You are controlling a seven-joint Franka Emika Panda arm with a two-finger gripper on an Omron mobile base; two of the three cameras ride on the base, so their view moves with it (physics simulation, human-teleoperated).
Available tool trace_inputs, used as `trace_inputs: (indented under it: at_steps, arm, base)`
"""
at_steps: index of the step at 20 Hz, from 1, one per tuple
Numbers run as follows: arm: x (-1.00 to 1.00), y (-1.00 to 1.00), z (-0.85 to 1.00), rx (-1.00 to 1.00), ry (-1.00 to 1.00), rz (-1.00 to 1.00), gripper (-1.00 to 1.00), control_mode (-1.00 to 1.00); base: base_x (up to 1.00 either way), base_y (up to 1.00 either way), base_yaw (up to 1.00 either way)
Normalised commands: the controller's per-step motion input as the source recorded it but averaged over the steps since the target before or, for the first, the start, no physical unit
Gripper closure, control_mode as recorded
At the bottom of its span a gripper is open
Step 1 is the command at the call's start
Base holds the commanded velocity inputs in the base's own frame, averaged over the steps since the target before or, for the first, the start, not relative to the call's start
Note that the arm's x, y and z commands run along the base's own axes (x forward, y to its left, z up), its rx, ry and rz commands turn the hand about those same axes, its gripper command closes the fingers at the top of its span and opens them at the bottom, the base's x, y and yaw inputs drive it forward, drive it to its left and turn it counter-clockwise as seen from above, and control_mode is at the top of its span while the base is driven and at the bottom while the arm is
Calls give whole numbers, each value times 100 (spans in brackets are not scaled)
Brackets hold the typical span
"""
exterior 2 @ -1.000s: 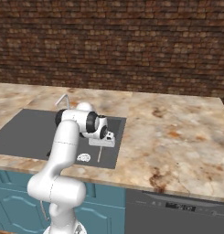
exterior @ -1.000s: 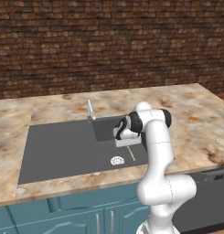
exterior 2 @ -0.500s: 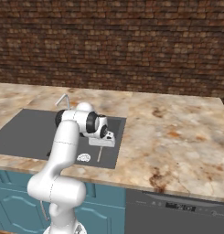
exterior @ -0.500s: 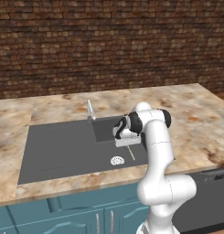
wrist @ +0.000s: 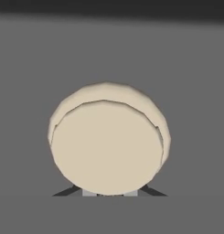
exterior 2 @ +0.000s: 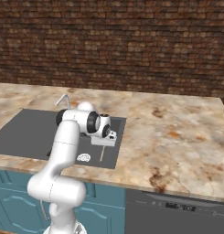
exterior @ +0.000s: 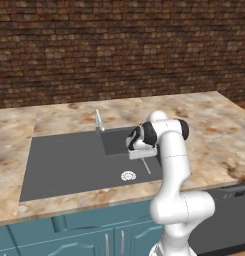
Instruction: Pick up the dish brush and dish brush from the sink, and place them back in the cabinet, and close the cabinet door.
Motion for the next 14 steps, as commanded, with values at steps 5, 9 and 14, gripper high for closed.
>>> trace_inputs:
  at_steps: [5, 9, 14]
  arm:
    - [0, -3, 14, 1, 0, 0, 100, -100]
    - [-1, 0, 17, 2, 0, 0, 100, -100]
    - [-6, 0, 29, 3, 0, 0, 100, -100]
  base:
    - [0, 0, 0]
    - [0, 0, 0]
    - [0, 0, 0]
